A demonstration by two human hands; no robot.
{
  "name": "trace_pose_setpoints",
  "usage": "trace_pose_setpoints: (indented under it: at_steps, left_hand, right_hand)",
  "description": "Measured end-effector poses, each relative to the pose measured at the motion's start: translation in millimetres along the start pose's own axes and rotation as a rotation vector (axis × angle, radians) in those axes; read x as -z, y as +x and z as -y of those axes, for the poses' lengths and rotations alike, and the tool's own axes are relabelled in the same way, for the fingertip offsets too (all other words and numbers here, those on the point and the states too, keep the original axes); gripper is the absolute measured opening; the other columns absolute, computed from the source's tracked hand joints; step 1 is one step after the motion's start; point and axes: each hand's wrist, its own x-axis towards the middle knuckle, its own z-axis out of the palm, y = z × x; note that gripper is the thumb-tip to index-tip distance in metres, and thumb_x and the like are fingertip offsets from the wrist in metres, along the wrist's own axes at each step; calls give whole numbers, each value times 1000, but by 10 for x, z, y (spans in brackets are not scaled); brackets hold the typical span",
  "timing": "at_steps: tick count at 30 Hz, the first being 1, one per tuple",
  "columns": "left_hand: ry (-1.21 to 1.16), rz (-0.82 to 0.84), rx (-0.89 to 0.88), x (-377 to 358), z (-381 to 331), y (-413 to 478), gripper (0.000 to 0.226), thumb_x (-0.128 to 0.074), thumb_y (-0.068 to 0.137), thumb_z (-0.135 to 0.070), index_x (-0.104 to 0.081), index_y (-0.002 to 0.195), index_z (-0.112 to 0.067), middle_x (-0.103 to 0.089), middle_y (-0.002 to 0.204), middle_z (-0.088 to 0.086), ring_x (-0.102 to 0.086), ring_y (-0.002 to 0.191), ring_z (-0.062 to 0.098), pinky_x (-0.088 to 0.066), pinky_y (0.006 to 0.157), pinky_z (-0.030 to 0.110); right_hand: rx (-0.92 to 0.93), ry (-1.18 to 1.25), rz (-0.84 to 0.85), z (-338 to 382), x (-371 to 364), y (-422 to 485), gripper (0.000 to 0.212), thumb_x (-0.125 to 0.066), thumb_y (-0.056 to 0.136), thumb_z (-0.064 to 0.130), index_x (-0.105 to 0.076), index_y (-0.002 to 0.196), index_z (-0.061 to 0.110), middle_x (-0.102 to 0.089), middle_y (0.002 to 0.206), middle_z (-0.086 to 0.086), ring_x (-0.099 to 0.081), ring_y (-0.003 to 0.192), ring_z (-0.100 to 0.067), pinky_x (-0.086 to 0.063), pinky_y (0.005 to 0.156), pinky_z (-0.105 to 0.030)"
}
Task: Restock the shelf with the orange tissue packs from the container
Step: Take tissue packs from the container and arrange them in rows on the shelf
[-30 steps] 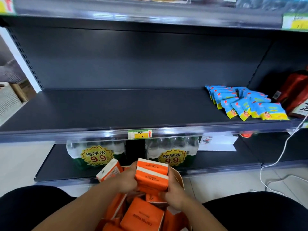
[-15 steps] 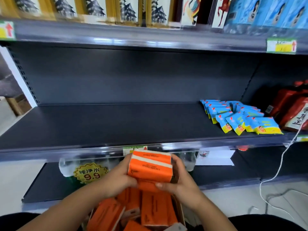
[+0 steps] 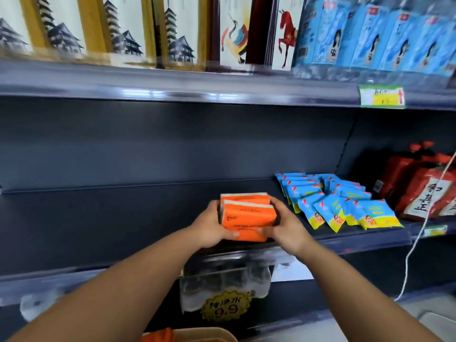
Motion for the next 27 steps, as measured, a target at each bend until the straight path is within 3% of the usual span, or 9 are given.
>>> trace_pose_setpoints:
  at_steps: [2,6,10,12,14,20,24,27]
  left_hand:
    - [32,12,40,-181,40,268,88,-86,70,-16,-31,138,-15,-56,122,-2,-54,116,15,-42,98,27]
    - [66,13,32,-460,54,668,87,-81,76,-19,-27,143,-17,-56,127,-1,-52,114,13,-39,95,24]
    - [132,-32,-4,-596,26,1032,90,-82,75,-22,-27,146,-16,-52,133,2,-51,121,16,-40,102,28]
    - [151,-79,-5,-651,-14,1232,90,-85,70,-25,-33,143,-15,-52,135,4,-51,124,20,-41,106,34]
    - [129,-130,15,-684,-61,1409,87,-86,68,-23,-37,140,-15,-54,135,4,-53,122,20,-42,103,31]
    - [163,-137,27,-680,-160,1857,73,-84,68,-29,-51,133,-24,-62,127,-3,-60,110,16,-46,91,26]
    - [157,-155,32,-687,-140,2054,63,-84,72,-28,-55,128,-23,-65,117,-4,-60,104,15,-44,86,25]
    - [178,-151,46,-699,-174,2203,45,-80,76,-23,-61,118,-20,-65,107,-4,-59,95,14,-44,82,25]
  right_hand:
    - [-33,-62,-7,-136,102,145,83,-71,74,-8,-40,139,33,-63,117,6,-60,110,-14,-48,100,-35]
    - [-69,-171,-30,-435,279,408,83,-79,74,10,-38,144,30,-64,121,6,-60,113,-14,-47,101,-32]
    - [-111,-297,-69,-565,399,708,66,-75,81,18,-42,138,22,-61,125,1,-56,117,-19,-42,95,-26]
    - [-154,-362,-126,-591,413,912,53,-66,87,17,-42,134,16,-61,125,-8,-56,116,-27,-41,90,-28]
    - [-209,-403,-179,-601,374,1110,42,-58,92,16,-42,130,11,-61,124,-13,-57,115,-32,-43,91,-32]
    - [-274,-214,-239,-557,237,1503,57,-48,94,19,-25,145,17,-53,131,-12,-52,122,-32,-40,104,-38]
    - [-293,-210,-159,-659,229,1692,60,-51,81,22,-36,139,19,-59,123,-7,-57,116,-28,-46,101,-42]
    - [-315,-220,-151,-677,286,1782,49,-49,88,15,-40,136,11,-57,128,-12,-54,118,-31,-44,100,-39]
